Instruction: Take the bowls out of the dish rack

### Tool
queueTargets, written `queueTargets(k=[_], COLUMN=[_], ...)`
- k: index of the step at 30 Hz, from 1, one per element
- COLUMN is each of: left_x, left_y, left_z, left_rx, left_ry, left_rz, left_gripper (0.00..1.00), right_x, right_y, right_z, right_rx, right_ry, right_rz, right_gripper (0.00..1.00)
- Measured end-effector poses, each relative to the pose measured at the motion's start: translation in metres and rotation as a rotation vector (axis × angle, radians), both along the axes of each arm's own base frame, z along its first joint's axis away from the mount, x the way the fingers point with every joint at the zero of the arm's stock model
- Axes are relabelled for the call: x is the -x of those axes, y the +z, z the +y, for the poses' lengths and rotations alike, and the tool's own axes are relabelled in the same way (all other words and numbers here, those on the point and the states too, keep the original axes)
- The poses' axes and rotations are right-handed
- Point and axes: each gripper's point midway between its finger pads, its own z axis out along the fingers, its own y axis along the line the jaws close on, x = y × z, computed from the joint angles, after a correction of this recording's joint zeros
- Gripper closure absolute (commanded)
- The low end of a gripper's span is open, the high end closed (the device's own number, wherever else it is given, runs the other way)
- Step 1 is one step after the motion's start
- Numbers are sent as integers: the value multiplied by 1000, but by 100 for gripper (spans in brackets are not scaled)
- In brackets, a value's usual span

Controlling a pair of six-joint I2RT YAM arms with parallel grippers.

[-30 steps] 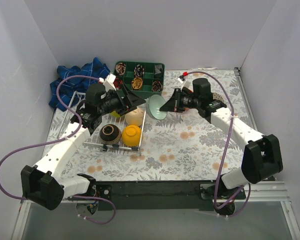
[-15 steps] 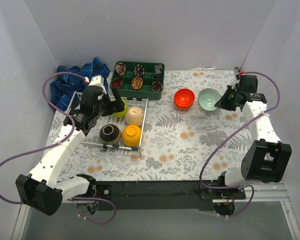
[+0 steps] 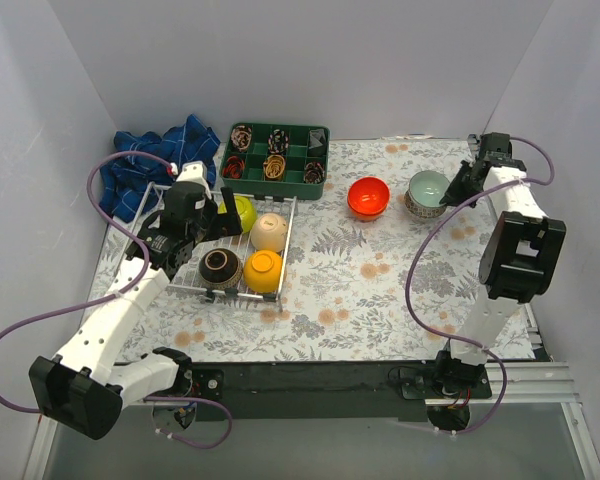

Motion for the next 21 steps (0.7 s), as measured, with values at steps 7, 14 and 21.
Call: queueTargets(k=[7,14,21], left_x=[3,4,4], left_y=[-5,-8,-9], left_z=[2,2,1], left_rx=[-11,-16,-14], left_ry=[-6,-11,-13], left_rz=[6,14,15], left_gripper=[2,2,2], right_x=[1,1,1], right_y=[-37,-42,-30], right_z=[1,5,5], right_rx=[-24,-46,-29], right_ry=[-1,5,16], right_rz=[95,108,90], right_gripper=[99,57,29])
